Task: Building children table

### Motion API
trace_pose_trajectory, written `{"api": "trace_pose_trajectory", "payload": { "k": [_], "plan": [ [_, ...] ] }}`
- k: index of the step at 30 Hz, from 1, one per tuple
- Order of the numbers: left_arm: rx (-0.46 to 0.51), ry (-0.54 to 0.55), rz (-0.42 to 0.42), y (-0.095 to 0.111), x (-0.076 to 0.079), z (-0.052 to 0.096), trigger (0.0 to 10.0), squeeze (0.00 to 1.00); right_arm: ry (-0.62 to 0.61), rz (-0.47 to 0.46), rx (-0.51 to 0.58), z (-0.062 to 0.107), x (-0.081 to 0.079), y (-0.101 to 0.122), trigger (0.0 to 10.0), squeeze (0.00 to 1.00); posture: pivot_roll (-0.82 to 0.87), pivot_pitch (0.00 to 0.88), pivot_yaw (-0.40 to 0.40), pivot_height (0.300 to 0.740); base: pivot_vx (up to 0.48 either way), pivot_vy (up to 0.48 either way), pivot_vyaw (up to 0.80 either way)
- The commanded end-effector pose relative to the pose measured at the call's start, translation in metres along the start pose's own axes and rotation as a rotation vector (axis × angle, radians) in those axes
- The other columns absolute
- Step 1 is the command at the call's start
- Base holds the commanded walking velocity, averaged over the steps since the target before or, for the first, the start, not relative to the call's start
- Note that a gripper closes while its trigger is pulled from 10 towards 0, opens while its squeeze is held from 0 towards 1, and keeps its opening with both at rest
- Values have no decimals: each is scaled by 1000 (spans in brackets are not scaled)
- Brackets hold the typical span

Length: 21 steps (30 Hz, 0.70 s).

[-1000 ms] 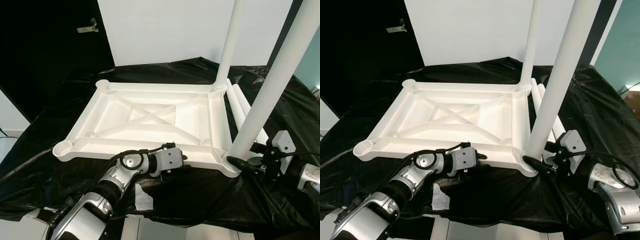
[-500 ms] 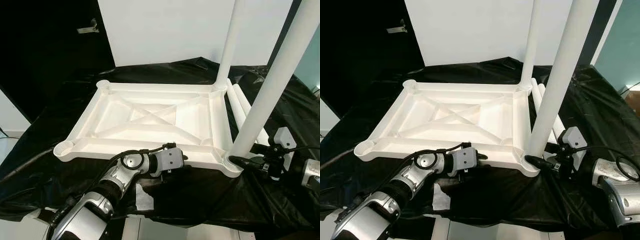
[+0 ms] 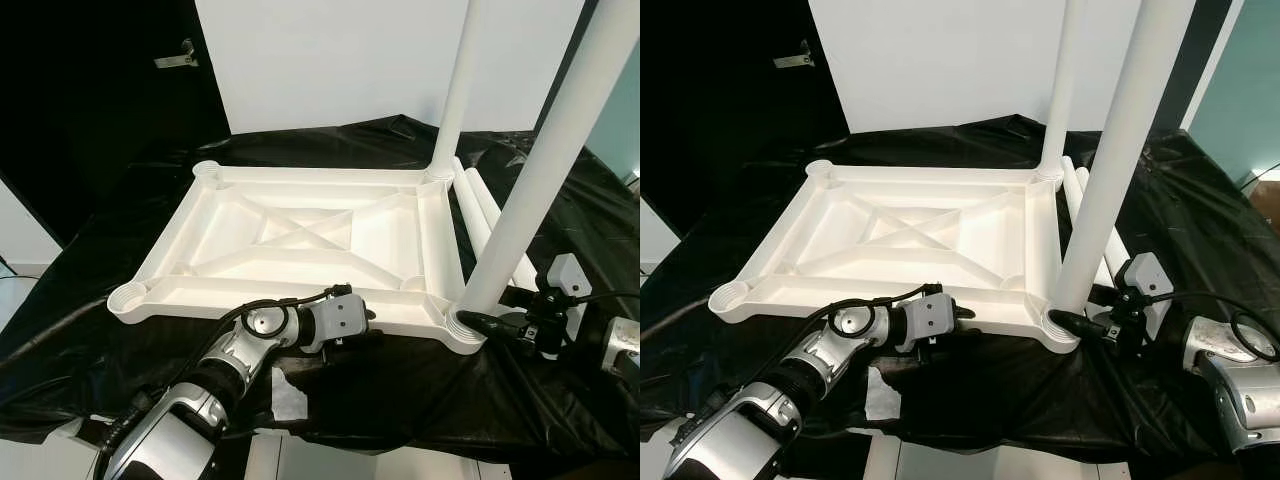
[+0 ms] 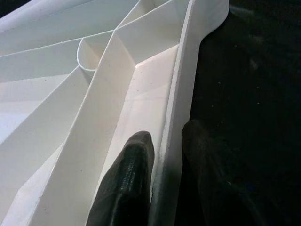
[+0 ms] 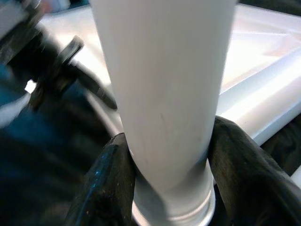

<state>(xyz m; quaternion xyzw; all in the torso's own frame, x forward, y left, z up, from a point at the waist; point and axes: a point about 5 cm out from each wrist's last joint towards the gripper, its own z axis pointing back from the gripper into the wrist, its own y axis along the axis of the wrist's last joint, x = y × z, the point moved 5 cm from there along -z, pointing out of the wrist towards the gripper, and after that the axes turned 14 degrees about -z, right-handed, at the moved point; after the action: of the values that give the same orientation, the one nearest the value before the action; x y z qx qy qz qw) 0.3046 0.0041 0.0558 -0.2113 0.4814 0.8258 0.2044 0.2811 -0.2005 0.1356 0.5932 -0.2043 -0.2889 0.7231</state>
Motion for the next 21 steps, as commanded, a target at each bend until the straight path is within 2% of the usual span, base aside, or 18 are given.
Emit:
{"api": "trace_pose_trajectory", "payload": {
  "k": [1,3,5,8,9,11,13,21],
  "plan": [
    [-41,-315,69,-17,64,-4,10000,0,-39,-34,50,-7,0,2,0,0,-182,12,44,740,0,0,0],
    [-44,-313,73,-18,65,-4,10000,0,-121,-92,134,-15,-3,-1,0,0,-180,13,40,740,0,0,0],
    [-45,-312,75,-19,65,-4,10000,0,-152,-111,154,-18,-4,-4,0,0,-179,14,38,740,0,0,0],
    [-47,-309,81,-19,67,-3,10000,0,-295,-244,250,-33,-24,-20,0,0,-176,25,35,740,0,0,0],
    [-47,-309,81,-19,67,-3,10000,0,-295,-244,250,-33,-24,-20,0,0,-176,25,35,740,0,0,0],
    [-48,-314,83,-20,69,-3,10000,0,-363,-308,299,-40,-37,-25,0,0,-183,27,44,740,0,0,0],
    [-47,-326,82,-20,71,-3,10000,0,-413,-336,330,-43,-44,-26,0,0,-186,28,49,740,0,0,0],
    [-54,-330,75,-21,70,-3,10000,0,-539,-354,397,-46,-45,-22,0,0,-192,23,52,740,0,0,0]
  ]
}}
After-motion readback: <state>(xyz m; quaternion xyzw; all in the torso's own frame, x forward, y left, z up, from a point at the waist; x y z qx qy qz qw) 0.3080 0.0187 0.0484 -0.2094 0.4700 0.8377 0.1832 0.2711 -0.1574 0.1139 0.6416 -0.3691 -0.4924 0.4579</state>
